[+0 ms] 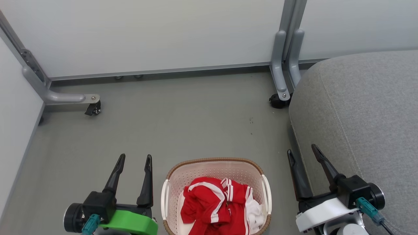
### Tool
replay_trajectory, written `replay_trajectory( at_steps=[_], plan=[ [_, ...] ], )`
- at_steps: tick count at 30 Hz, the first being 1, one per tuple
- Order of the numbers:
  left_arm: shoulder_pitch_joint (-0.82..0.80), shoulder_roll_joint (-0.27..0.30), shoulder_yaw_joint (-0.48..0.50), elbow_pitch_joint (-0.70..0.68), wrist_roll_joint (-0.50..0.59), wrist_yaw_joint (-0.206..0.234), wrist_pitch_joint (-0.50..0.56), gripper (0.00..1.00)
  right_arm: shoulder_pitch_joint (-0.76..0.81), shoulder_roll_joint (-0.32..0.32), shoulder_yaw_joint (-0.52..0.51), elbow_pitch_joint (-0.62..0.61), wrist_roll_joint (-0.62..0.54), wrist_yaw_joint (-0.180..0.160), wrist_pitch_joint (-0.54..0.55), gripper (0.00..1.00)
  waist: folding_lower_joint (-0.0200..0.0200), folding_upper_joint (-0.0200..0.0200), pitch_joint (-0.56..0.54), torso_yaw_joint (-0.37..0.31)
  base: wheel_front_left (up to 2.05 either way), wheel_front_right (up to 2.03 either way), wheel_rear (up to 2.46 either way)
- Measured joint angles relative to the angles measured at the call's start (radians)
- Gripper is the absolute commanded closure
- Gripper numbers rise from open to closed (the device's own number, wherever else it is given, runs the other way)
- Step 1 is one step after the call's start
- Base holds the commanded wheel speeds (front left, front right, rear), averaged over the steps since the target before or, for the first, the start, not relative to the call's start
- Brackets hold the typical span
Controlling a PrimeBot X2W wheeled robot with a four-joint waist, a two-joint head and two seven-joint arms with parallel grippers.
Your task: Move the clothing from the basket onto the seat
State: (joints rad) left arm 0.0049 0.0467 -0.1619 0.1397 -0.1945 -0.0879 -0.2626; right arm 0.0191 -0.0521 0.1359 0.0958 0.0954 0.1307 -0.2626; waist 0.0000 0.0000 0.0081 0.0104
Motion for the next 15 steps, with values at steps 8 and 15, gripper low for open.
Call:
replay_trajectory(
  at_steps=[8,15],
  plan=[
    [0.000,0.000,-0.002,0.003,0.000,-0.001,0.000,0.00,0.000,0.000,-0.006,-0.001,0.000,0.000,0.000,0.00,0.0000,0.0000,0.016,0.000,0.00,0.00,0.00],
    [-0.028,0.000,-0.017,0.016,0.005,-0.008,-0.001,0.00,-0.020,-0.003,-0.021,-0.012,-0.002,0.000,0.000,0.00,0.0000,0.0000,0.065,-0.002,0.00,0.00,0.00]
  ],
)
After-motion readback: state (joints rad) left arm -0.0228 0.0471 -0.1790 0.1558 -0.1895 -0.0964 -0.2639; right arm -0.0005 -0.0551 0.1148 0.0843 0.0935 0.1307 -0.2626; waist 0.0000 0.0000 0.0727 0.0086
